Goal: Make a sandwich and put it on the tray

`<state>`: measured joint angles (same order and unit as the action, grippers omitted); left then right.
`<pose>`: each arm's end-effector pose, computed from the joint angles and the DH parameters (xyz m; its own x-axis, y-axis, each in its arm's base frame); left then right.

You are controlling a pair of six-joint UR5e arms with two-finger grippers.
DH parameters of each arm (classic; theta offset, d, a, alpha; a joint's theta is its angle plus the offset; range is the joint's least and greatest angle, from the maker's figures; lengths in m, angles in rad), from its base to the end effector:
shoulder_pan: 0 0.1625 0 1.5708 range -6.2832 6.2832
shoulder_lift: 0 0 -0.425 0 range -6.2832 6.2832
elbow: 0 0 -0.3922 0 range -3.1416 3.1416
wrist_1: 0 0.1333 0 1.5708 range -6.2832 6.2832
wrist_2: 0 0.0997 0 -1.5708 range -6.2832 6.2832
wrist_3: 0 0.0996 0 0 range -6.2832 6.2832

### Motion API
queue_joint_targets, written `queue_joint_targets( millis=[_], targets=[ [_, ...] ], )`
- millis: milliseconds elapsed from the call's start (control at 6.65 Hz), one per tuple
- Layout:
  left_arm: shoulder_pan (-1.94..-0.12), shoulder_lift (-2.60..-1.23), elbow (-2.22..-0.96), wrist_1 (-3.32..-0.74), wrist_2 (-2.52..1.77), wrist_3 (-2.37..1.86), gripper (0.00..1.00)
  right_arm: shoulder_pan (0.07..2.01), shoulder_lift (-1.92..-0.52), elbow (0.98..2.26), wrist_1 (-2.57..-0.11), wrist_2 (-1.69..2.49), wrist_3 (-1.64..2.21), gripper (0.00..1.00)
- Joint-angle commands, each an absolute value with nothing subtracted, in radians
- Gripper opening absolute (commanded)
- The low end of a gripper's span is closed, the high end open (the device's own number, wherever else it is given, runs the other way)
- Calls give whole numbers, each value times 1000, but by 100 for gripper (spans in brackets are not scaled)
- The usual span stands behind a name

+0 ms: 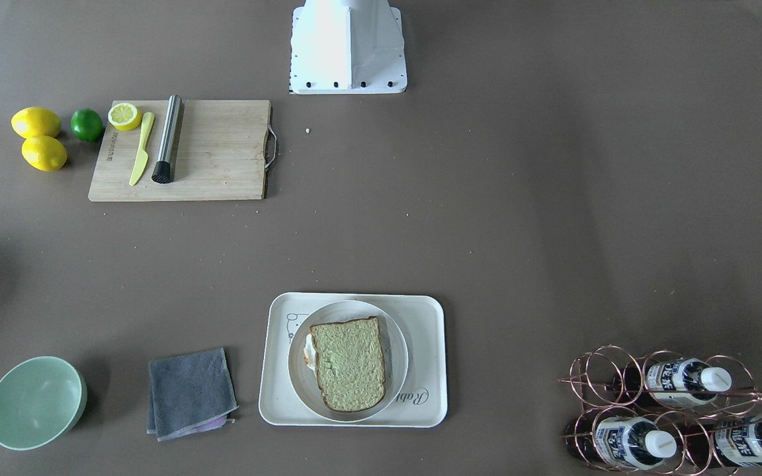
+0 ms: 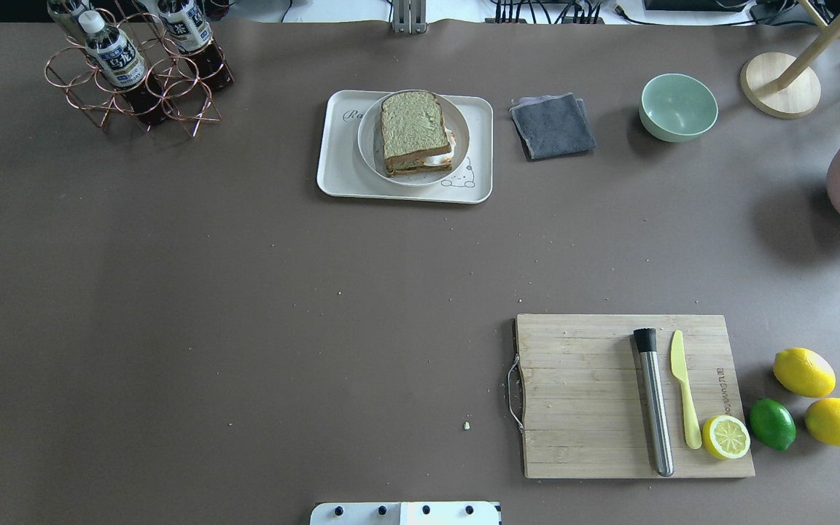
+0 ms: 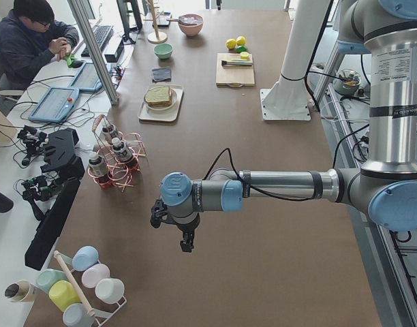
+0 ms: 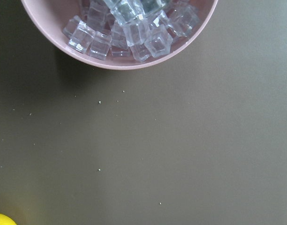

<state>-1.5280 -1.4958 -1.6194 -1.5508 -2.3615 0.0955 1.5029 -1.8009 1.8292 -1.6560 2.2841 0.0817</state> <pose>-0.0429 -0.4588 0.6713 0.6968 0.0923 -0.7113 -0.1097 0.9937 0.0215 0.0415 -0.3941 0.6461 0.7600 0.0672 0.6465 0.0057 0.9939 -0.1100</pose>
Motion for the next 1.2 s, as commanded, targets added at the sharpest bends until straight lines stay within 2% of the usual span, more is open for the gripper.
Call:
queue_joint_targets(
  millis=[0,1052],
  targets=[
    [-1528,-1496,-1606,-1551,-2362,97,97,1503,-1805,1827,-1657,2286,81,100],
    [-1528,-1474,-1608,-1549,-2364,94,97,1503,-1805,1835,-1655,2287,77,100]
  ],
)
